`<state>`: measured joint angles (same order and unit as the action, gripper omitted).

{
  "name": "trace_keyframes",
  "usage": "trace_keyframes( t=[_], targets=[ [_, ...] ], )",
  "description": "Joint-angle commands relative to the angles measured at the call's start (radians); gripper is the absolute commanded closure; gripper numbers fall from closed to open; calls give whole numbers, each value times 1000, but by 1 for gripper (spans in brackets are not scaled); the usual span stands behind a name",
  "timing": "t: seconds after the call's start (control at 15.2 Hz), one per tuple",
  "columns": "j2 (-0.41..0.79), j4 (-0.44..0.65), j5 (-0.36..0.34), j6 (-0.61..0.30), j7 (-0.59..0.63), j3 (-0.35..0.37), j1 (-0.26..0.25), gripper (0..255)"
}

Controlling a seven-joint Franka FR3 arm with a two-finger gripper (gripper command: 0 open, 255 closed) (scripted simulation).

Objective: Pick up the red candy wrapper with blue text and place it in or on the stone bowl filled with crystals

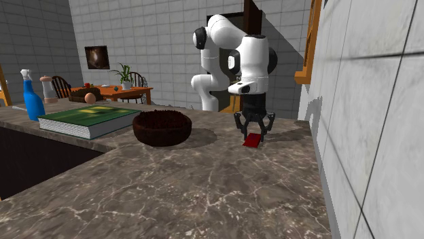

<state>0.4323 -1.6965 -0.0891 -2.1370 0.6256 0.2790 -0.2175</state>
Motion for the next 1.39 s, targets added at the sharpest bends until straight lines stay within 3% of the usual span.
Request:
trace_keyframes(
  t=[0.0, 0.33, 1.32],
  targets=[
    [0, 0, 0, 0, 0, 0, 0, 255],
    [0, 0, 0, 0, 0, 0, 0, 255],
    [-65, 111, 21, 174, -9, 11, 4, 255]
  ],
)
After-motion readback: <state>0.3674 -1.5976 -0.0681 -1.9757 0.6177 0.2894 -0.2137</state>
